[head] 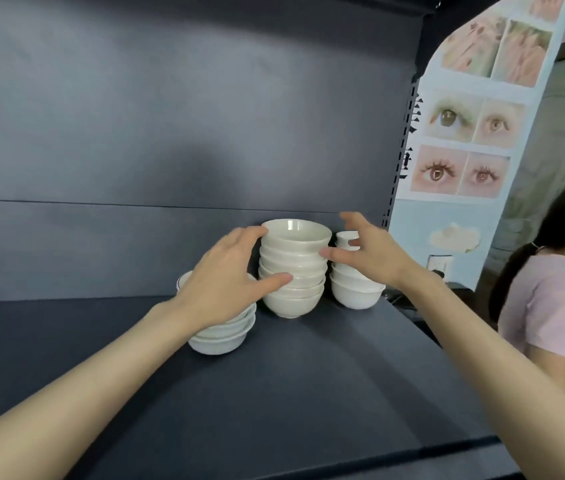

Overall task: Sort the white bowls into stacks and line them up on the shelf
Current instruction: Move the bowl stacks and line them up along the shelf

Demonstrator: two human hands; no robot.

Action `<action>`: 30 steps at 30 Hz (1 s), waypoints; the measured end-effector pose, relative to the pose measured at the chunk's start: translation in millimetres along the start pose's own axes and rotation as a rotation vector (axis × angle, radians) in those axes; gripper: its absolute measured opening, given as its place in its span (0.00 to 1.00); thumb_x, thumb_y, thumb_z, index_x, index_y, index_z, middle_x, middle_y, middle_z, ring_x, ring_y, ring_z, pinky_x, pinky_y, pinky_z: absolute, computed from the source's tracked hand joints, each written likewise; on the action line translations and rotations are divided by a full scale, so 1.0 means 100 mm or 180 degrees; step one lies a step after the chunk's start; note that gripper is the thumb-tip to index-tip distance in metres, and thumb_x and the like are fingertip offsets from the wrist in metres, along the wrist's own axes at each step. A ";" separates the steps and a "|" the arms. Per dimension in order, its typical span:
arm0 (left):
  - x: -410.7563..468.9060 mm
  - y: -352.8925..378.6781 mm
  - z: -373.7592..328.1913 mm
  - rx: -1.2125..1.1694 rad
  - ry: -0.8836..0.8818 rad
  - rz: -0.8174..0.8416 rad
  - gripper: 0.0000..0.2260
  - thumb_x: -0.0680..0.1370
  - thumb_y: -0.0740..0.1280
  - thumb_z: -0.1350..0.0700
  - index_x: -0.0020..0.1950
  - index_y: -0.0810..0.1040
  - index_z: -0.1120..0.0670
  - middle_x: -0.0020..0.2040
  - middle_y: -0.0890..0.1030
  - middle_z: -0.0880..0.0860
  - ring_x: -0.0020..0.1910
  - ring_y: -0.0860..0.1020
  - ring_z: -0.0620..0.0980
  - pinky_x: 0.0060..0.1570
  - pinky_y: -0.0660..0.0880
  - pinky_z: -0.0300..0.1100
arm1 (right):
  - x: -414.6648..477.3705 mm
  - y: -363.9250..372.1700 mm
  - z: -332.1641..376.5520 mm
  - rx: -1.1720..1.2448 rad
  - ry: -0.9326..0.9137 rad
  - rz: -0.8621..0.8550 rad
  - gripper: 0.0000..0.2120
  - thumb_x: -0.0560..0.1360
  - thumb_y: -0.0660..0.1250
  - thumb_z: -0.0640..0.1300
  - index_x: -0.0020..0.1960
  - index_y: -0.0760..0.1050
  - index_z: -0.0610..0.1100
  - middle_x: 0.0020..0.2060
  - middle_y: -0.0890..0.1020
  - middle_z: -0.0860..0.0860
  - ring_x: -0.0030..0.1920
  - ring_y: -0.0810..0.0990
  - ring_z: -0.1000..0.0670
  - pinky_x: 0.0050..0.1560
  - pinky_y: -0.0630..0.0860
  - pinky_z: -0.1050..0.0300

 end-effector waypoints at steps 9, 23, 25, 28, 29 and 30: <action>-0.24 0.67 -0.06 -0.0980 -0.0765 -0.0166 0.32 0.71 0.74 0.45 0.71 0.66 0.51 0.66 0.73 0.43 0.65 0.71 0.40 0.65 0.69 0.39 | 0.16 0.17 -0.33 0.0792 -0.0033 0.0282 0.47 0.70 0.72 0.58 0.78 0.47 0.48 0.74 0.63 0.47 0.71 0.67 0.47 0.62 0.65 0.58; -0.16 1.49 0.03 -0.1290 -0.2047 -0.0261 0.48 0.71 0.74 0.46 0.78 0.46 0.58 0.73 0.62 0.44 0.70 0.61 0.40 0.60 0.58 0.31 | 0.61 0.48 -0.61 0.1593 -0.0292 0.1118 0.54 0.70 0.72 0.57 0.78 0.37 0.46 0.75 0.59 0.54 0.75 0.59 0.51 0.68 0.60 0.60; -0.09 1.51 0.07 -0.1335 -0.2094 -0.0248 0.48 0.71 0.75 0.47 0.78 0.47 0.56 0.72 0.63 0.42 0.70 0.62 0.40 0.61 0.60 0.32 | 0.64 0.52 -0.64 0.1631 -0.0297 0.1100 0.55 0.69 0.73 0.58 0.78 0.37 0.46 0.75 0.60 0.54 0.75 0.60 0.50 0.70 0.60 0.56; -0.02 1.57 0.14 -0.1405 -0.2070 -0.0261 0.44 0.69 0.76 0.48 0.75 0.53 0.52 0.71 0.67 0.44 0.69 0.67 0.42 0.64 0.64 0.36 | 0.69 0.56 -0.67 0.1726 -0.0272 0.1095 0.57 0.68 0.74 0.58 0.78 0.36 0.47 0.75 0.60 0.55 0.74 0.62 0.50 0.73 0.62 0.51; 0.00 1.58 0.16 -0.1426 -0.2056 -0.0289 0.43 0.69 0.77 0.47 0.75 0.53 0.51 0.70 0.68 0.44 0.68 0.68 0.42 0.65 0.65 0.37 | 0.70 0.58 -0.67 0.1728 -0.0280 0.1101 0.57 0.67 0.74 0.59 0.78 0.36 0.47 0.75 0.61 0.55 0.73 0.64 0.50 0.72 0.64 0.48; 0.01 1.59 0.19 -0.1460 -0.2051 -0.0328 0.45 0.67 0.77 0.46 0.75 0.53 0.50 0.69 0.69 0.44 0.68 0.69 0.42 0.66 0.66 0.38 | 0.71 0.59 -0.67 0.1722 -0.0293 0.1106 0.57 0.67 0.74 0.60 0.78 0.37 0.48 0.74 0.63 0.55 0.71 0.66 0.50 0.70 0.66 0.46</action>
Point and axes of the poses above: each hand's wrist, its own x-axis towards the middle knuckle, its own y-axis out of the palm, z = x × y, the point moved 3 cm from there along x, towards the middle knuckle
